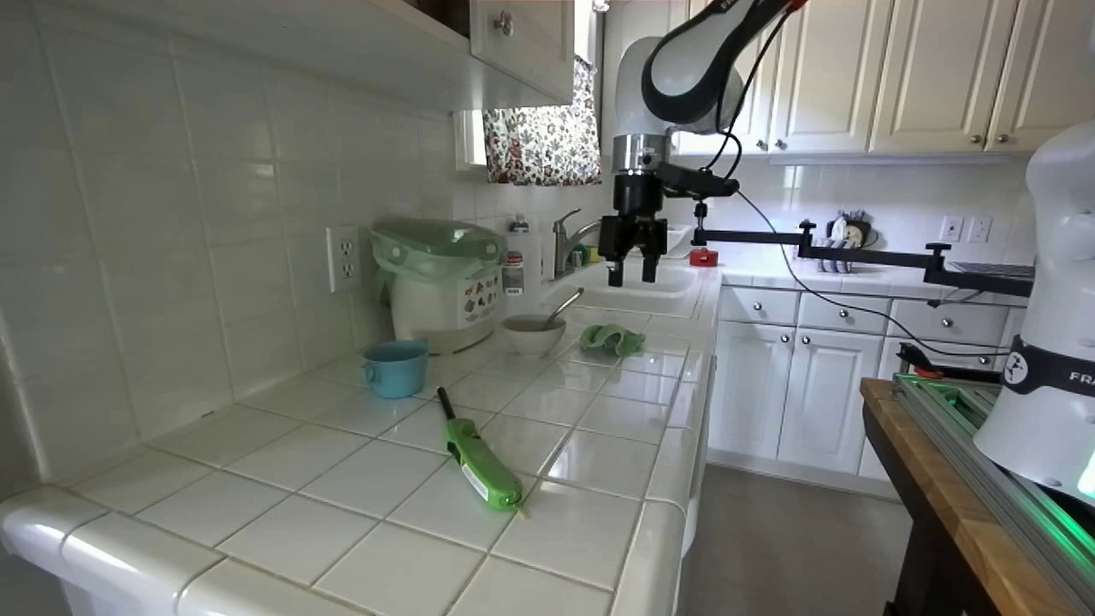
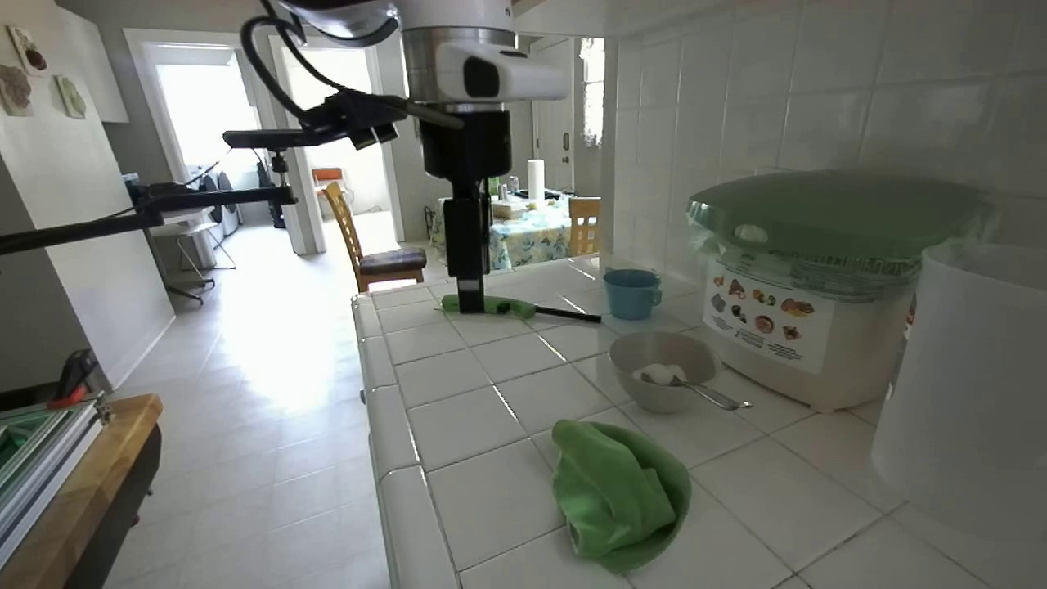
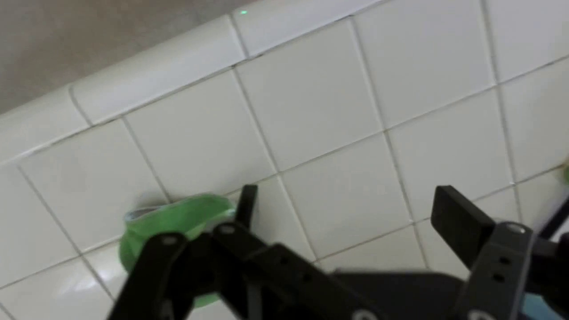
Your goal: Clean the counter
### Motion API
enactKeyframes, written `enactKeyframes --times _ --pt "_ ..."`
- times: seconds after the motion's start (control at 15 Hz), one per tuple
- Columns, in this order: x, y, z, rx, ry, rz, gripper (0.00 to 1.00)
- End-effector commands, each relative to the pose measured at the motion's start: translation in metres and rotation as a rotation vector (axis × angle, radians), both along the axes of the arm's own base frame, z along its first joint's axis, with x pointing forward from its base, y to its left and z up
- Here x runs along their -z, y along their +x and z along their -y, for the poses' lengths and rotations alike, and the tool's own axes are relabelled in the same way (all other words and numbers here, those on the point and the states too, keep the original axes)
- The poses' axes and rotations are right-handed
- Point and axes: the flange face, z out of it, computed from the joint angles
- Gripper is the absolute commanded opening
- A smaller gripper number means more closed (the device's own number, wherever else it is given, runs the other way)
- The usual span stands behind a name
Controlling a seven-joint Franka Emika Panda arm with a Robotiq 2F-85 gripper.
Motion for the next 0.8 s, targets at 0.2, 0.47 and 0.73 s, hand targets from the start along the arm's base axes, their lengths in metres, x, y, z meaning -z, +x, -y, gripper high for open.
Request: enactKeyframes --times 0.2,0.47,0.73 --pt "-0.025 0.025 -0.059 0.050 0.017 0.098 1.00" --pt "-0.022 0.024 -0.048 0.067 0.016 0.091 1.00" --pt "0.000 0.034 -0.070 0.075 0.051 0.087 1.00"
